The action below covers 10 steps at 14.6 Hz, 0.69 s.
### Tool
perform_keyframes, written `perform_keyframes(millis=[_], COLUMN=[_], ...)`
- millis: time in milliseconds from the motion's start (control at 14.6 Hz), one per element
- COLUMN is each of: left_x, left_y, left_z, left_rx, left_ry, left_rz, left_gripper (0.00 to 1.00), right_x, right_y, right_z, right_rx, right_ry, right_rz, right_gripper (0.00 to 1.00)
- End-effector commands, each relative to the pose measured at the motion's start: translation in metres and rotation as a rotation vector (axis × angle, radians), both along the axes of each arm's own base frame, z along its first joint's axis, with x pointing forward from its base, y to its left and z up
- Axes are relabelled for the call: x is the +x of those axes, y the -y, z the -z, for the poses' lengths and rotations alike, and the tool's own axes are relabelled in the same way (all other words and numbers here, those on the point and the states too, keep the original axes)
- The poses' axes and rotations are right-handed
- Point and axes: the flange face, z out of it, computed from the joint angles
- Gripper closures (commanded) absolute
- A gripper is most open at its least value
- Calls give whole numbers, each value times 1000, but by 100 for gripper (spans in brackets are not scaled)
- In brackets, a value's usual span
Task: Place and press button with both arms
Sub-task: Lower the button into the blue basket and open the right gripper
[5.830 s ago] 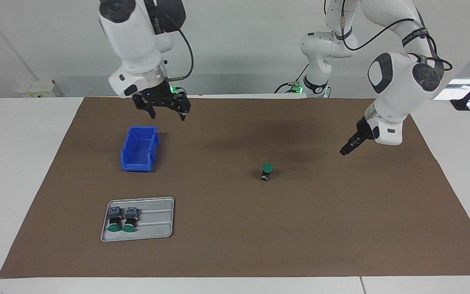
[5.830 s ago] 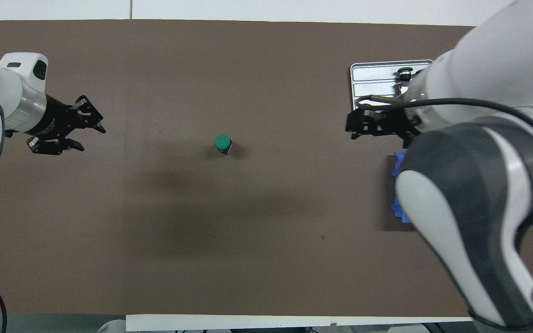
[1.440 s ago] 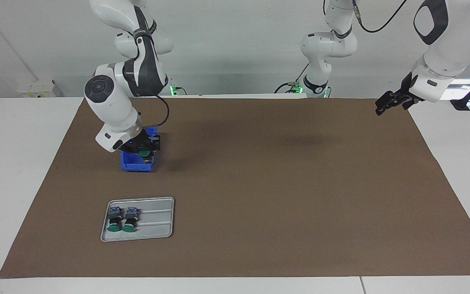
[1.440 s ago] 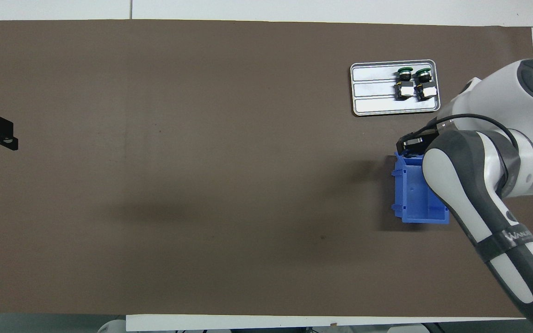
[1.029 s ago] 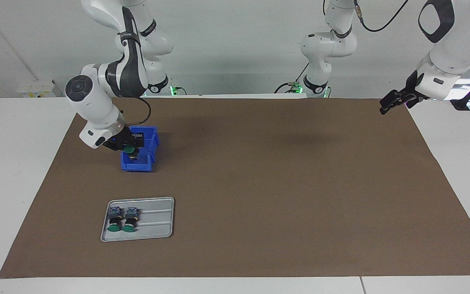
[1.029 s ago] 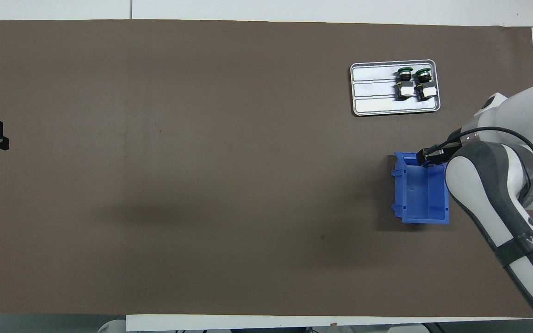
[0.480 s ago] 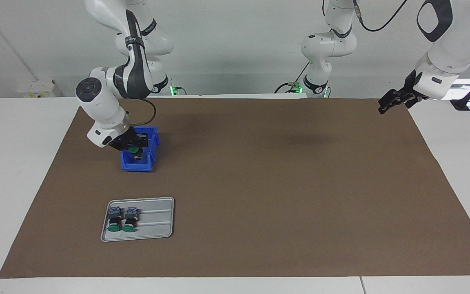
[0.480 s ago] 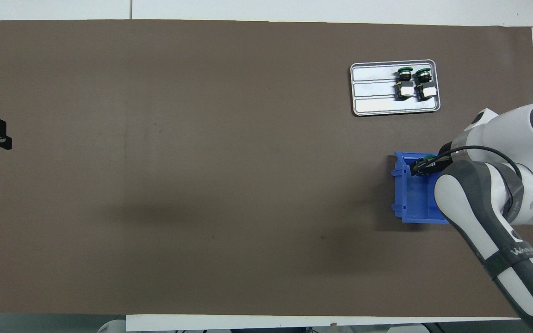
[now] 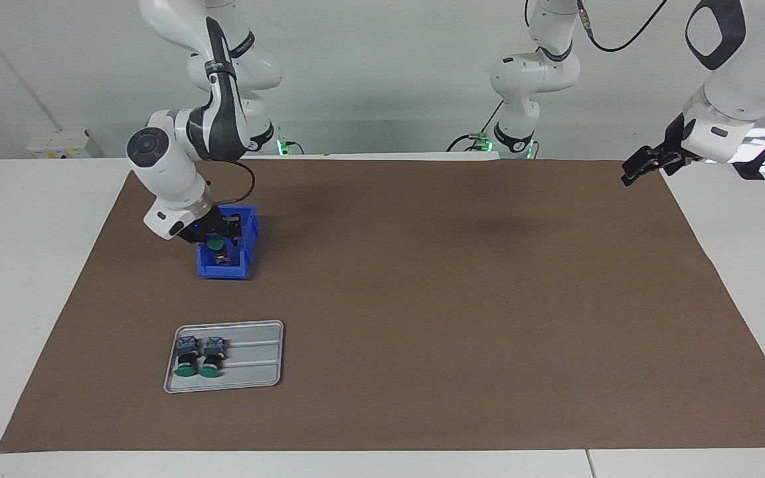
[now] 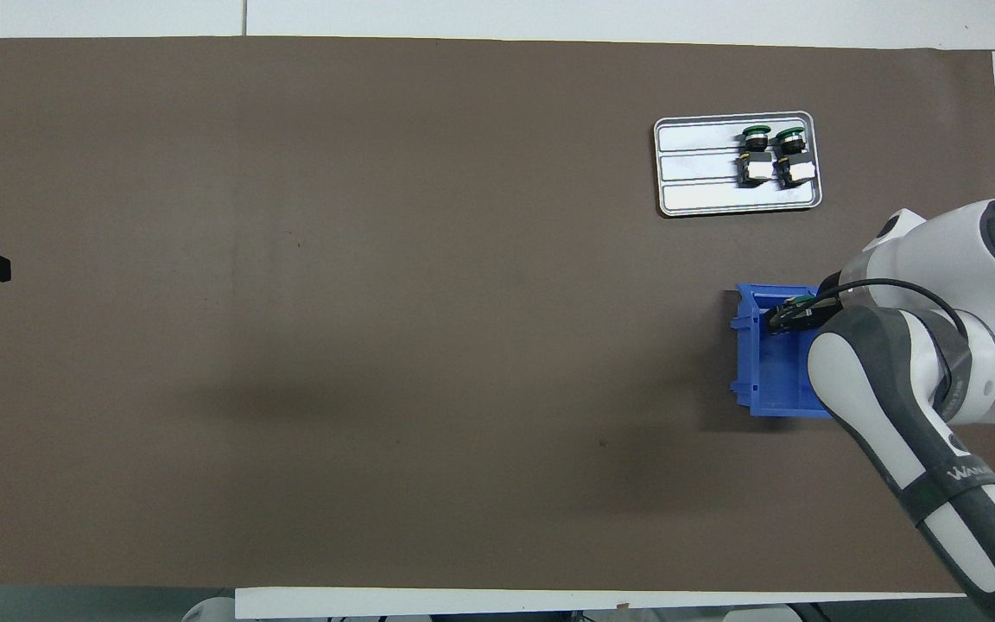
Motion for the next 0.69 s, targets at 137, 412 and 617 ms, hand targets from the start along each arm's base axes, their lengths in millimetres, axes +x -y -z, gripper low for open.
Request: perform_keyframes(millis=[137,412,617], left_x=[-3,-3,-3], left_y=[-2,-2,-2], left_z=[0,-1,-1], left_rx=[4,4,4], left_ry=[-1,1,1], left_rz=[-13,-13,-14], left_gripper=[0,0,0], right_x=[9,25,33], right_y=[3,5,9], right_z=[-29,-80,-141], right_rx=[-11,-10,-7], right_ry=[8,9,5], right_rz=[-11,-14,-8], right_gripper=[15,2,1])
